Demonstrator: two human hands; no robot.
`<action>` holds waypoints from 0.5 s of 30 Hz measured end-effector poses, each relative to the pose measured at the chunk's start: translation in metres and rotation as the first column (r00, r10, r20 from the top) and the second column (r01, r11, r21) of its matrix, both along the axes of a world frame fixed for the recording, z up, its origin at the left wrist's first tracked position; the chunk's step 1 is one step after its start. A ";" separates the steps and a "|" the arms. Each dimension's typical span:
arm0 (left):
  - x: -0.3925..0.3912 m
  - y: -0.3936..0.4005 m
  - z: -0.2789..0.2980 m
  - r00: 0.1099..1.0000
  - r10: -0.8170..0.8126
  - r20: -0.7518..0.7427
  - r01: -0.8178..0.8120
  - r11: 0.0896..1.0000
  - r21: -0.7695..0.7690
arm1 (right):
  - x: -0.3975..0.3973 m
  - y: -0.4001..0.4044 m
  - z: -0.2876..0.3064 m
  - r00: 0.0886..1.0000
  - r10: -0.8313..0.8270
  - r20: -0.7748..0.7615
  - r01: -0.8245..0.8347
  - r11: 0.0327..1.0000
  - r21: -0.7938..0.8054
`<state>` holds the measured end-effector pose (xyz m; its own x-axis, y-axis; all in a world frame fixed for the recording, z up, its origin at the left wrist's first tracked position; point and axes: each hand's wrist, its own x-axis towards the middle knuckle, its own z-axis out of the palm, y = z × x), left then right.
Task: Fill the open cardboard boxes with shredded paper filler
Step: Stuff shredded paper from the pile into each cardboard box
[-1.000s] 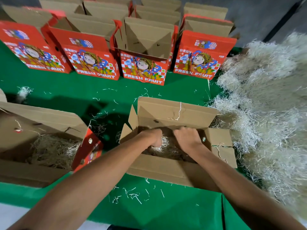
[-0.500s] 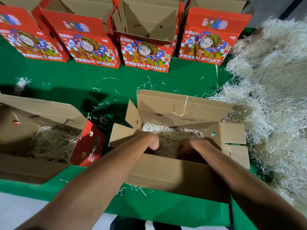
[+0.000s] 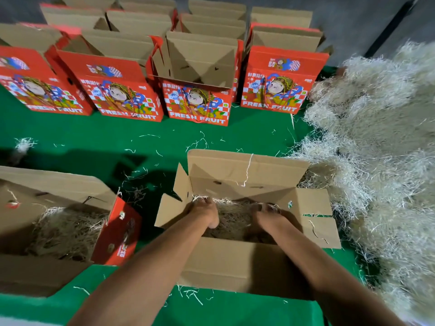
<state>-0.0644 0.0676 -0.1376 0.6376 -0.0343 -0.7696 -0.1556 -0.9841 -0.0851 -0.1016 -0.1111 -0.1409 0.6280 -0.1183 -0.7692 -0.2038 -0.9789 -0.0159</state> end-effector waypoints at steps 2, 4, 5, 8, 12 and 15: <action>0.004 0.001 0.002 0.999 0.002 -0.042 -0.001 1.000 0.008 | 0.006 0.001 -0.001 0.997 -0.055 -0.057 0.057 0.998 0.034; 0.005 0.000 0.008 1.000 -0.021 -0.020 0.021 1.000 0.003 | 0.006 0.001 0.010 0.994 -0.020 -0.104 0.025 0.998 0.055; 0.004 -0.002 0.012 0.999 -0.049 0.008 0.049 0.999 0.000 | 0.003 0.000 0.017 0.998 -0.003 -0.060 0.007 0.998 0.066; 0.000 -0.008 0.024 0.983 -0.165 0.083 0.166 0.986 -0.007 | 0.000 0.001 0.026 0.942 0.129 0.311 -0.122 0.992 -0.040; 0.003 -0.010 0.025 0.951 -0.287 -0.117 0.295 0.954 0.052 | 0.000 -0.001 0.019 0.974 0.194 0.117 -0.184 0.979 -0.092; 0.005 -0.003 0.009 0.918 -0.295 -0.266 0.331 0.938 0.100 | -0.003 -0.006 0.002 0.971 0.173 -0.163 -0.186 0.980 -0.067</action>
